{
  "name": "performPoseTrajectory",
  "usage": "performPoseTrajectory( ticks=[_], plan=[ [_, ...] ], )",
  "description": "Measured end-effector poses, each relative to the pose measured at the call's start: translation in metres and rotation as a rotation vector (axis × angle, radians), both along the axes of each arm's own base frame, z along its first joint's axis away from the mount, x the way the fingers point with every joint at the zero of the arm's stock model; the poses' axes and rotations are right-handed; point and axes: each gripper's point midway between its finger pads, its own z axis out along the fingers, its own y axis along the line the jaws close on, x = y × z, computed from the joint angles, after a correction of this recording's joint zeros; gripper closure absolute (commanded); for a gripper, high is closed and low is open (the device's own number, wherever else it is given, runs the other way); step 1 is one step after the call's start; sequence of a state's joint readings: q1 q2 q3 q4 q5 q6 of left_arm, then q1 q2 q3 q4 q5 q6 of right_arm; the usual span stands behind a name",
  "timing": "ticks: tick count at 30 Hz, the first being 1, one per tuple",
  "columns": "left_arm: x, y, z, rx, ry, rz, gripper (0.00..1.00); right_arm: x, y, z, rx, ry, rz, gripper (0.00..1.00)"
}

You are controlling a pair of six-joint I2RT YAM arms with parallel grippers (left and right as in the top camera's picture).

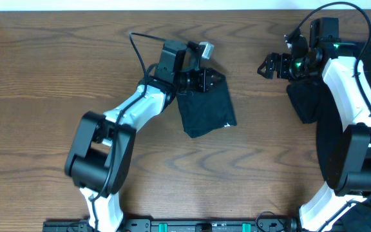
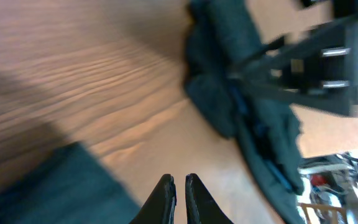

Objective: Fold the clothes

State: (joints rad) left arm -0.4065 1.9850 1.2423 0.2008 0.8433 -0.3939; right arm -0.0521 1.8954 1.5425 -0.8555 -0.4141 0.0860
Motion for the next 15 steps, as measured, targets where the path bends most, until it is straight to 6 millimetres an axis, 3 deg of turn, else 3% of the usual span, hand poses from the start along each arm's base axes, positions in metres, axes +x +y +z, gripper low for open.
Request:
performPoseTrajectory(
  ticks=[5,15],
  plan=[
    [0.010,0.014,-0.049,0.058,0.070,0.040,0.90,0.000,0.000,0.000,0.000,0.000,0.000,0.01],
    [0.018,0.033,-0.102,0.134,0.140,0.102,0.86,0.000,0.000,0.000,0.000,0.000,0.000,0.01]
  ],
)
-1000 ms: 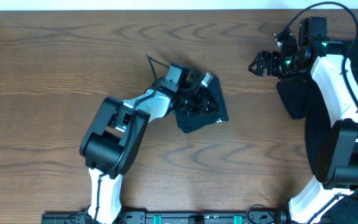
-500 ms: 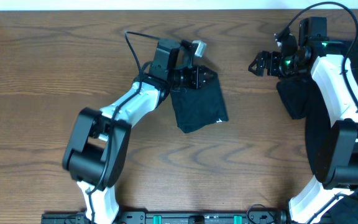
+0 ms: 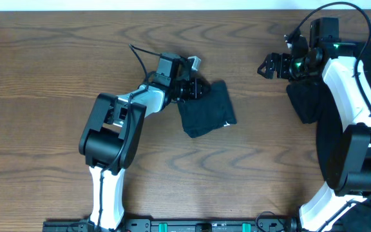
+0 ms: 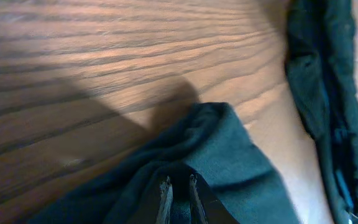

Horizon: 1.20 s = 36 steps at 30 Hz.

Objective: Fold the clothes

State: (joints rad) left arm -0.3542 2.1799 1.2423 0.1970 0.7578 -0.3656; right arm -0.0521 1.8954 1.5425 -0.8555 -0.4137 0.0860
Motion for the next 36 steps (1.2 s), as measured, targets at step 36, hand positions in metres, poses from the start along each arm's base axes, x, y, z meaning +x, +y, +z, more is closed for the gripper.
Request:
performPoseTrajectory(
  ticks=[36],
  plan=[
    [0.020,0.080,-0.009,0.383,-0.035,0.214,0.71,0.000,0.000,0.000,0.000,0.000,0.000,0.01]
  ],
)
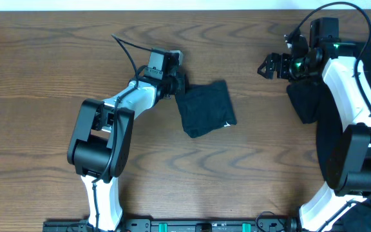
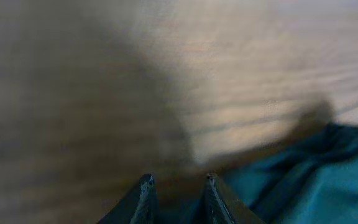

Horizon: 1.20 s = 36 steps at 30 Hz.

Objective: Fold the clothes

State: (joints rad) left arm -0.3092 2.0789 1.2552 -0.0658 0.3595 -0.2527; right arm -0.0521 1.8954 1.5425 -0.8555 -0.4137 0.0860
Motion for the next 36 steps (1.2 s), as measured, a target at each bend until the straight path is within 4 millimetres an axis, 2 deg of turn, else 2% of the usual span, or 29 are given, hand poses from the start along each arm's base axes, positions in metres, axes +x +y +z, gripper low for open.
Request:
performPoseTrajectory(
  ticks=[4,15,18,22,24,26,30,33,36],
  plan=[
    [-0.018,0.004,-0.003,0.000,0.117,0.038,0.71,0.000,0.000,0.000,0.000,0.000,0.000,0.01],
    [-0.117,-0.004,-0.004,-0.100,0.603,0.029,0.71,0.000,0.000,0.000,0.000,0.000,0.000,0.01],
    [-0.132,-0.002,-0.004,-0.097,0.664,0.019,0.65,0.000,0.000,0.000,0.000,0.000,0.000,0.01],
    [-0.134,0.000,-0.001,-0.077,0.647,-0.005,0.57,0.000,0.000,0.000,0.000,0.000,0.000,0.01],
    [-0.132,0.008,0.000,-0.029,0.611,0.001,0.46,0.000,0.000,0.000,0.000,0.000,0.000,0.01],
    [-0.128,0.017,0.006,0.028,0.561,0.015,0.44,0.000,0.000,0.000,0.000,0.000,0.000,0.01],
    [-0.115,0.023,0.041,0.115,0.381,-0.012,0.40,0.000,0.000,0.000,0.000,0.000,0.000,0.01],
    [-0.114,0.015,0.066,0.138,0.273,-0.073,0.38,0.000,0.000,0.000,-0.001,0.000,0.000,0.01],
    [-0.119,0.001,0.074,0.170,0.213,-0.154,0.38,0.000,0.000,0.000,-0.001,0.000,0.000,0.01]
  ],
)
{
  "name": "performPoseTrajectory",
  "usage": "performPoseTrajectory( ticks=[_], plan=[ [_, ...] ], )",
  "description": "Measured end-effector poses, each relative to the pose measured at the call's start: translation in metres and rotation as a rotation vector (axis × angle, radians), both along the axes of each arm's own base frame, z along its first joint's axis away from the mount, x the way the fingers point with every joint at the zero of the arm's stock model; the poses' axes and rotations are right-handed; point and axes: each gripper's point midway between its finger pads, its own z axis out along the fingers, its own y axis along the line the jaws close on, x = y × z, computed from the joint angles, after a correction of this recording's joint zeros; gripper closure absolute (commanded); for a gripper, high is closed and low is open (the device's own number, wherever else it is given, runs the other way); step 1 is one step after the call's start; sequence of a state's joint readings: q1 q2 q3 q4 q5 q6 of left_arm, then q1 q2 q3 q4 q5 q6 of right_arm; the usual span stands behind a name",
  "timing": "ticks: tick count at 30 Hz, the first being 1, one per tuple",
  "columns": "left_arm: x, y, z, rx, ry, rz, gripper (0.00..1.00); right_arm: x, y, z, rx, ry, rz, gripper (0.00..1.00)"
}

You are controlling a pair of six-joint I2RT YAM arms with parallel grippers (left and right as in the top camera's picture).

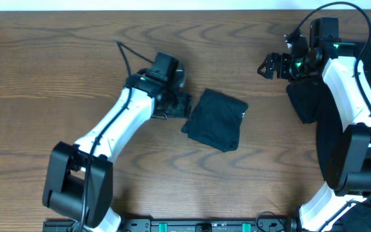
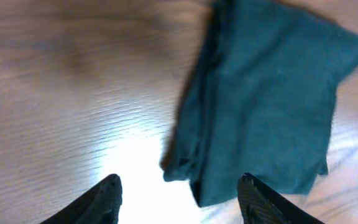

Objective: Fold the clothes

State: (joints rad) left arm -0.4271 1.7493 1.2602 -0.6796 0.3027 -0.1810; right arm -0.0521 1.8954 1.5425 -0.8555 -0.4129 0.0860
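A dark teal garment, folded into a small tilted rectangle, lies mid-table. In the left wrist view the garment fills the upper right, its thick folded edge facing the camera. My left gripper sits just left of it, open. In its own view the left gripper is spread wide, with the near corner of the garment just ahead of the fingers and nothing between them. My right gripper hovers at the far right; its jaws are too small to read.
A heap of dark clothes lies under the right arm. A larger dark mass runs to the right edge. Bare wooden table spreads to the left and front of the folded garment.
The folded garment now lies lower and further right, turned to a new angle. My left gripper went from a narrow gap at its upper left corner to wide open beside its left edge.
My left gripper was shut over the folded garment's top edge, then shut low on its upper left part. Later it stood slightly open at the left corner. Now it is wide open and the garment lies turned and shifted right. The right arm stayed put.
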Motion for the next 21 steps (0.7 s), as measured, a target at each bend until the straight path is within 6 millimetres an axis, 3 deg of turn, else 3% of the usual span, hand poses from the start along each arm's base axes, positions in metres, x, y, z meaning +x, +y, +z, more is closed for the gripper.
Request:
performPoseTrajectory(
  ticks=[6,11,14,21],
  plan=[
    [-0.008,-0.015,-0.015,0.075,-0.022,-0.093,0.37,0.000,0.000,0.000,0.000,0.000,0.000,0.01],
    [-0.001,-0.025,-0.020,0.087,-0.068,-0.124,0.36,0.000,0.000,0.000,0.000,0.000,0.000,0.01],
    [0.003,-0.030,-0.023,0.087,-0.086,-0.135,0.26,0.000,0.000,0.000,-0.001,0.000,0.000,0.01],
    [-0.003,-0.030,-0.052,0.106,-0.016,-0.152,0.21,0.000,0.000,0.000,-0.001,0.000,-0.001,0.01]
  ],
)
